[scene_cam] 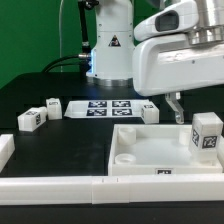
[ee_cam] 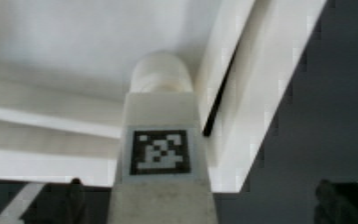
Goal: Assemble one leg
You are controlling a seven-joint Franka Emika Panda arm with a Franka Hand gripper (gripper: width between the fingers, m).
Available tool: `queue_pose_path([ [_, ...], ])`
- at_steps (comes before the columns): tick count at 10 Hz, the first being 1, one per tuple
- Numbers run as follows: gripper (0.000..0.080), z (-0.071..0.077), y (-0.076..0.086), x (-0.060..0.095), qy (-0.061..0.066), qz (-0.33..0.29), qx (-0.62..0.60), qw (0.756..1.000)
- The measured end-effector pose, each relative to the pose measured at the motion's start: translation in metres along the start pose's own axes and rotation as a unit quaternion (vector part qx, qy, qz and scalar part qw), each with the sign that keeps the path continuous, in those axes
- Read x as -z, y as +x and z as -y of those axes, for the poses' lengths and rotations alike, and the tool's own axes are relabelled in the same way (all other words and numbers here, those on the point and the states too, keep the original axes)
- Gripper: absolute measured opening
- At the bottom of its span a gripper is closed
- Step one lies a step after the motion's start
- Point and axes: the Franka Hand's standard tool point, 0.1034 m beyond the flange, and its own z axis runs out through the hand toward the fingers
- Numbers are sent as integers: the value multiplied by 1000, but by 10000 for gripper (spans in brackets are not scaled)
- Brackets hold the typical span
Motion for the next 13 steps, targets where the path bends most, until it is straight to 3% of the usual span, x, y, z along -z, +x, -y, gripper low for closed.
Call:
queue_pose_path([
  [3, 649, -6, 4, -2, 6, 119, -50, 992],
  [5, 649, -8, 3, -6, 9, 155, -51, 987],
  [8, 649, -11, 5, -8, 10, 144, -36, 989],
  [9, 522, -11, 5, -8, 10, 144, -37, 989],
  [10, 522, -11, 5, -8, 10, 145, -37, 989],
  [12, 292, -11, 5, -8, 10, 145, -37, 989],
  [13, 292, -11, 5, -8, 8, 145, -47, 988],
])
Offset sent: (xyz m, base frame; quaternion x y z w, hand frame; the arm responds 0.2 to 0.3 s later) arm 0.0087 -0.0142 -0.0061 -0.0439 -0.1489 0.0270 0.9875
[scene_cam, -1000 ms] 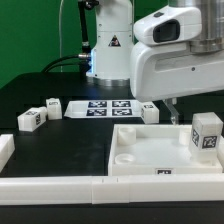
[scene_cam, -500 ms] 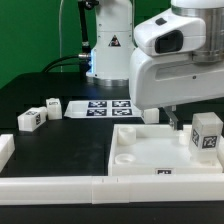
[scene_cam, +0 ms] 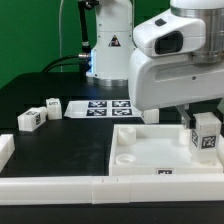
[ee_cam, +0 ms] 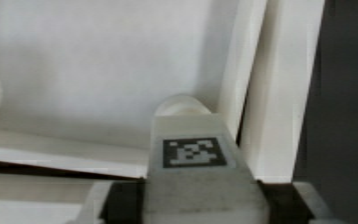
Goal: Assemble one leg
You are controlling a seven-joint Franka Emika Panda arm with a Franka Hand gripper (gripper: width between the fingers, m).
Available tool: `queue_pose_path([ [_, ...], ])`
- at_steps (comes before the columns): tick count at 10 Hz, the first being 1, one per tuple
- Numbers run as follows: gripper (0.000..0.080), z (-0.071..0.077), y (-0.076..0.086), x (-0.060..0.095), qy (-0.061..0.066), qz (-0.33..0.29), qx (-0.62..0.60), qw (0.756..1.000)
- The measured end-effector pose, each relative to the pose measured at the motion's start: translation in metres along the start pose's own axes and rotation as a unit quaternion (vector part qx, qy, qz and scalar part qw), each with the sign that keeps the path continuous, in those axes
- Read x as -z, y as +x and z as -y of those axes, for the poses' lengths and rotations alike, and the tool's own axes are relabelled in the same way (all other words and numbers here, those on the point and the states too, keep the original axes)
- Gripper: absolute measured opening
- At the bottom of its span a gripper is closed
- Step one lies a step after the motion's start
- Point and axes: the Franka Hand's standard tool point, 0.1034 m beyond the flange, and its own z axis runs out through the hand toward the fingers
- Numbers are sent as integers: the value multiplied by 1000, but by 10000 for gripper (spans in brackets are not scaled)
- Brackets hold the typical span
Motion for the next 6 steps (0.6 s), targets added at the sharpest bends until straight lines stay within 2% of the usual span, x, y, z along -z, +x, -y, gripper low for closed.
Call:
queue_pose_path([
  [3, 292, 0, 0, 0, 0, 0, -12, 1000],
  [5, 292, 2, 0, -1, 7, -10, -164, 986],
  [6, 294, 3, 0, -1, 9, -12, -247, 969],
])
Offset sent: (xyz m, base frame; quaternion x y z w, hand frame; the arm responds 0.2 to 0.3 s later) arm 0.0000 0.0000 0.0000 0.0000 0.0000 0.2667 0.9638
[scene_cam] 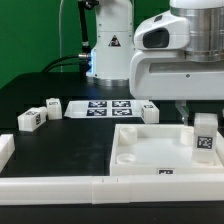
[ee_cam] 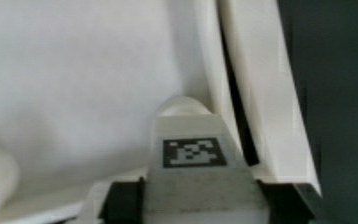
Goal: Assemble one leg
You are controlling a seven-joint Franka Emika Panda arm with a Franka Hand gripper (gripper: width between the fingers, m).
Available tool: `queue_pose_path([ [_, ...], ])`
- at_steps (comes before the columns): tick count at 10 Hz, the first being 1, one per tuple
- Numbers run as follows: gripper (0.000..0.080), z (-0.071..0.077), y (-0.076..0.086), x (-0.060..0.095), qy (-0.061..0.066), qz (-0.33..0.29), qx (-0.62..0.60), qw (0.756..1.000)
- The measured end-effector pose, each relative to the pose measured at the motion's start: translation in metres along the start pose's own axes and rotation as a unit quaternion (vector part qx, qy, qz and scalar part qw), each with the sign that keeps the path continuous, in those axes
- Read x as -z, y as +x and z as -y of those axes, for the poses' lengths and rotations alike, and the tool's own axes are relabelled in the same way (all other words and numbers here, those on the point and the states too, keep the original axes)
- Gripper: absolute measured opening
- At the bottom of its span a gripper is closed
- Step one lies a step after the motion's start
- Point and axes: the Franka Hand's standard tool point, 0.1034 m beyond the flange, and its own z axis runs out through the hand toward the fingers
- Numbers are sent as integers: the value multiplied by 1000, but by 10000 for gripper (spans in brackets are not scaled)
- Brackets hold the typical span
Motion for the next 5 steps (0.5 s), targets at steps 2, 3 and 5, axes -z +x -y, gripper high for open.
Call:
queue_pose_path([
  [2, 294, 2, 1, 0, 15, -5, -154, 988],
  [3, 294, 8, -1, -1, 16, -5, -248, 969],
  [5, 294, 15, -3, -2, 18, -2, -360, 933],
])
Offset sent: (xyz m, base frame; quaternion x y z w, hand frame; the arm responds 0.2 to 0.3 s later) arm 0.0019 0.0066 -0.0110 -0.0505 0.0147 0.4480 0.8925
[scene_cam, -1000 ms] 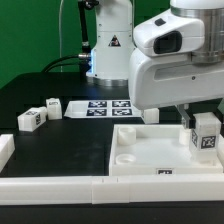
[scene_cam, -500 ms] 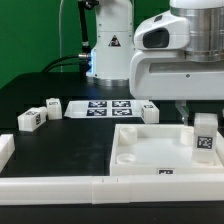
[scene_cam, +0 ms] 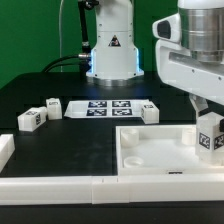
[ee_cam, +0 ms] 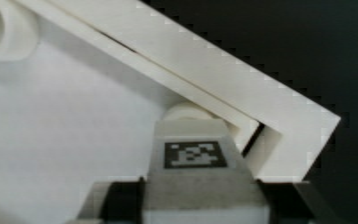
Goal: Assemble one leg
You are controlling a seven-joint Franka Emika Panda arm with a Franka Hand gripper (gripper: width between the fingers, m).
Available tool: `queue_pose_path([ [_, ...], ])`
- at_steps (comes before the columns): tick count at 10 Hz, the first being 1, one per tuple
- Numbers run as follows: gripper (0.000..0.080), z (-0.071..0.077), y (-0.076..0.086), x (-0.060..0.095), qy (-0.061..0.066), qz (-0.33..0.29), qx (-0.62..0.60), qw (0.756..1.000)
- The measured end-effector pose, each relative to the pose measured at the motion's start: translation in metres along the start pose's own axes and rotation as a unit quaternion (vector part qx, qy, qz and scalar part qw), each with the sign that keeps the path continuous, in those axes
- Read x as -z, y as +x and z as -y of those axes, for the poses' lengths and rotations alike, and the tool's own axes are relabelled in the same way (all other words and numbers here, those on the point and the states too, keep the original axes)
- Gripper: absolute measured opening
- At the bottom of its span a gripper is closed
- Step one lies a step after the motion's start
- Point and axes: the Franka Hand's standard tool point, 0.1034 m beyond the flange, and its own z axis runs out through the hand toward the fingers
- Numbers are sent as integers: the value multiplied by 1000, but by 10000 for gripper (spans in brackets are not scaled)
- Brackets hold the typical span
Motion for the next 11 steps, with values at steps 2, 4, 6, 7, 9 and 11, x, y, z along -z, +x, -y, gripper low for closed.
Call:
queue_pose_path([
  [2, 294, 1, -1, 0, 2, 2, -70, 998],
  [4, 509, 1, -1, 0, 2, 2, -25, 1000],
  [6, 624, 1, -2, 0, 2, 2, 40, 999],
  [7, 643, 1, -2, 0, 2, 1, 130, 991],
  [9, 648, 1, -2, 0, 1, 1, 254, 967],
  [11, 649, 4, -1, -3, -7, 12, 374, 927],
])
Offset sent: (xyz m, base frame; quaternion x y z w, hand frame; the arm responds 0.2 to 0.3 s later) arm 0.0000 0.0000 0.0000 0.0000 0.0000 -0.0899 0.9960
